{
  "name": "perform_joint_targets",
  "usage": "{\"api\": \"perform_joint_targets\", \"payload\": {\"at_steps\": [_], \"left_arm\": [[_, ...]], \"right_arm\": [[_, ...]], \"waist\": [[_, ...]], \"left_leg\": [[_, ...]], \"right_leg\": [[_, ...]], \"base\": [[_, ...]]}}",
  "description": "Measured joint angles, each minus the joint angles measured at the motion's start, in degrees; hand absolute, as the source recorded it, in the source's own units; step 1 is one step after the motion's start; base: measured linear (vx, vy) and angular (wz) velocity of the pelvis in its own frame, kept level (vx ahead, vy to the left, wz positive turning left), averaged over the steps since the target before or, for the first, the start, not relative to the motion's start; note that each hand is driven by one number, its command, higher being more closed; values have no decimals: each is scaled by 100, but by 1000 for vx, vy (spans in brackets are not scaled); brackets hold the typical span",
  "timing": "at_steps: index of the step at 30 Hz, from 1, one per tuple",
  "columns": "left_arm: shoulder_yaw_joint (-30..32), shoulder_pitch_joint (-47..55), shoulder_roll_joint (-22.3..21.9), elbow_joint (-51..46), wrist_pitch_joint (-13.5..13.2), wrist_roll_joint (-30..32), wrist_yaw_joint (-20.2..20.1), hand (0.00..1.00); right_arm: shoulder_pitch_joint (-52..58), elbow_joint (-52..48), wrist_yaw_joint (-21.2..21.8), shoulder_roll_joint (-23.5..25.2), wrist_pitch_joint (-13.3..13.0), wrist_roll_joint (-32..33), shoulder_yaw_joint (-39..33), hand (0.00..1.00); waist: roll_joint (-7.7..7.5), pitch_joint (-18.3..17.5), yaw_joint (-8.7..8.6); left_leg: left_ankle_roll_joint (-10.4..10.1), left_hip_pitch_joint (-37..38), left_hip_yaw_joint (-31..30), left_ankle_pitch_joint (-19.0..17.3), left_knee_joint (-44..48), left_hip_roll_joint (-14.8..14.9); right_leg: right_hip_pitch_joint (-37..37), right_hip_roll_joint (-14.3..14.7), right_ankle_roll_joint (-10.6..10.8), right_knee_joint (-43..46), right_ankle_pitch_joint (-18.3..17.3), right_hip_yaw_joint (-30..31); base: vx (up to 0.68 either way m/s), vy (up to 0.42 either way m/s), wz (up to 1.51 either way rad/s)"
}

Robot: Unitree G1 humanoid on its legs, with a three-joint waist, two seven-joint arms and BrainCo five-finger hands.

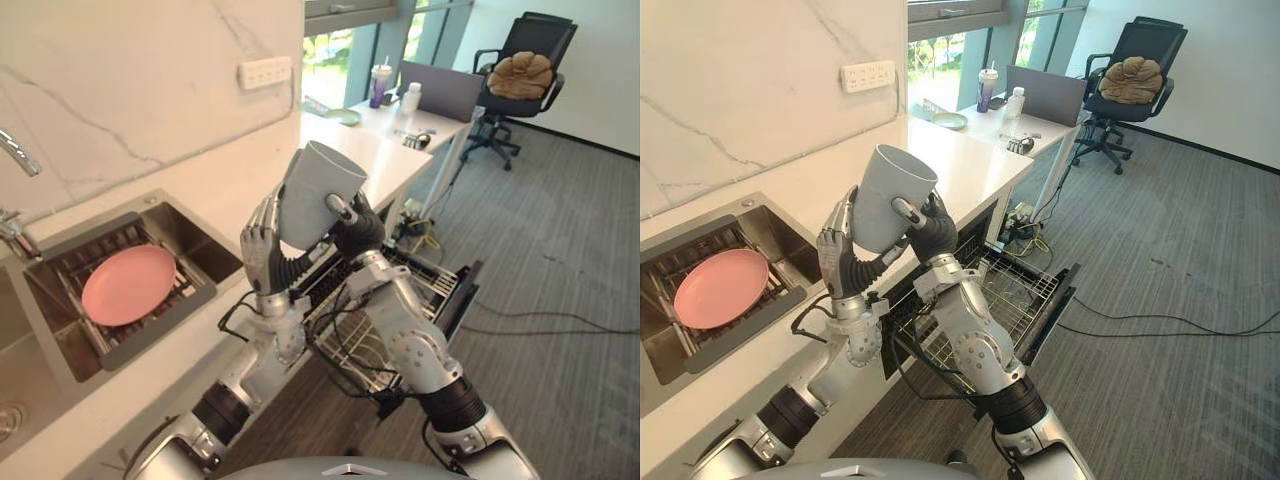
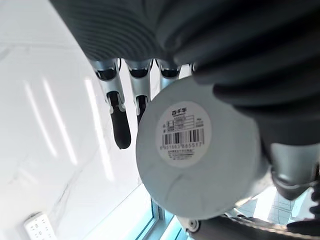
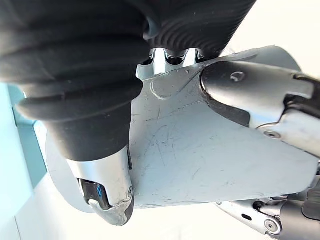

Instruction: Walk over to the sink, pick up the cup, carry it to the dishwasher, place the cup inside the dishwasher, then close the dishwasher door

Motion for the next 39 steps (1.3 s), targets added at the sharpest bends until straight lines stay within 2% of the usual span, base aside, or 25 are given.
{"api": "perform_joint_targets", "payload": {"at_steps": [2, 6, 11, 14, 16, 17, 19, 22, 28, 31, 32, 33, 34, 35, 36, 37, 38, 39], "left_arm": [[0, 34, 119, -21, -103, 0, 3, 0], [6, 146, 269, -28, -139, -103, 4, 0], [-3, 349, 349, 77, -138, -167, 1, 0], [-178, 554, 365, 344, -113, -125, -70, 0], [-429, 730, 317, 514, 66, -76, -195, 0], [-428, 775, 287, 525, 104, -80, -196, 0], [-173, 797, 153, 525, 187, -86, -176, 0], [372, 735, 42, 462, 243, -98, -83, 0], [689, 705, -75, 360, 224, -103, -3, 0], [694, 701, -150, 111, -286, -541, -238, 0], [667, 735, -194, 37, -722, -1032, -710, 0], [648, 753, -201, 18, -828, -1167, -871, 0], [524, 847, -229, -34, -1227, -1935, -1654, 0], [423, 889, -234, -36, -1344, -2291, -2035, 0], [161, 1009, -234, -36, -1524, -2967, -2811, 0], [-130, 1123, -234, -38, -1553, -3671, -3598, 0], [-297, 1185, -239, -38, -1546, -4042, -4031, 0], [-573, 1314, -250, -45, -1468, -4736, -4820, 0]], "right_arm": [[-66, 46, 96, -20, -5, 5, 13, 100], [-192, 264, 141, -46, -59, -25, 133, 100], [-196, 265, -286, -40, -251, -1187, 174, 100], [-363, 249, -545, 48, -325, -1817, -64, 100], [-514, 150, -603, 274, -729, -1929, -533, 100], [-542, 138, -604, 338, -826, -1929, -665, 100], [-525, 121, -690, 359, -1125, -1968, -1034, 100], [-124, 43, -909, 338, -1324, -2046, -1427, 100], [597, 32, -1260, 330, -1596, -2053, -2030, 100], [891, -28, -1357, 285, -1676, -2147, -2402, 100], [1033, -41, -1360, 216, -1673, -2259, -2598, 100], [1062, -41, -1358, 201, -1667, -2262, -2647, 100], [1181, -42, -1353, 191, -1623, -2362, -2890, 100], [1240, -39, -1347, 189, -1608, -2404, -2998, 100], [1320, -36, -1341, 179, -1543, -2470, -3198, 100], [1410, -23, -1324, 150, -1434, -2470, -3355, 100], [1463, -7, -1300, 121, -1367, -2470, -3439, 100], [1531, 95, -1237, 25, -1258, -2470, -3506, 100]], "waist": [[-2, -2, 25], [-8, -5, 39], [-8, -5, 37], [-8, -5, -10], [-7, -5, -27], [-7, -5, -33], [-6, -4, -34], [-2, -1, -37], [7, 2, -151], [30, 18, -190], [55, 34, -205], [62, 40, -212], [83, 47, -240], [89, 45, -260], [99, 48, -315], [104, 51, -351], [107, 53, -366], [115, 59, -410]], "left_leg": [[11, -2, -7, 7, 0, -1], [9, -11, -17, 6, 0, -4], [-3, -15, -25, -3, 1, -4], [-2, -16, -18, -3, 1, -8], [19, -11, -1, 10, 1, -11], [20, -6, 13, 10, 1, -11], [28, 14, 53, 2, 1, -14], [24, 26, 93, -34, 0, -14], [-6, 47, 126, -94, 0, -21], [-18, 70, 181, -130, 0, -19], [-14, 70, 224, -153, 0, -18], [-16, 68, 238, -163, 0, -18], [-22, 69, 276, -199, 0, -18], [-18, 69, 277, -210, 0, -18], [-14, 65, 285, -236, 0, -19], [-24, 65, 304, -260, 0, -19], [-30, 65, 312, -274, 0, -19], [-32, 61, 320, -294, 1, -18]], "right_leg": [[0, -1, 0, 1, 0, 0], [-3, -2, 1, 2, -1, -2], [-4, -1, 3, 1, -8, -2], [-8, 0, 2, -3, -7, 9], [-8, 4, 2, -15, -6, 24], [-8, 6, 2, -18, -6, 35], [-4, 9, 4, -22, -6, 71], [-2, 16, 12, -27, -8, 113], [-4, 21, 18, -36, -11, 140], [-2, 39, 11, -49, -5, 190], [-4, 46, 17, -52, -9, 232], [-5, 49, 19, -53, -11, 246], [-8, 57, 59, -67, -39, 290], [-7, 57, 67, -71, -46, 290], [-13, 58, 81, -79, -57, 295], [-14, 63, 91, -99, -63, 312], [-15, 66, 98, -108, -67, 318], [-16, 71, 107, -124, -73, 324]], "base": [[0, 0, 0], [0, 0, 0], [6, 1, 0], [22, 5, -1], [10, 2, -2], [10, 2, -8], [0, 0, -9], [2, 2, -8], [19, 4, -2], [44, 5, -10], [27, 10, -11], [29, 13, -17], [22, 10, -11], [44, 12, -9], [60, 13, -5], [64, 13, -6], [72, 13, -7], [78, 9, -4]]}}
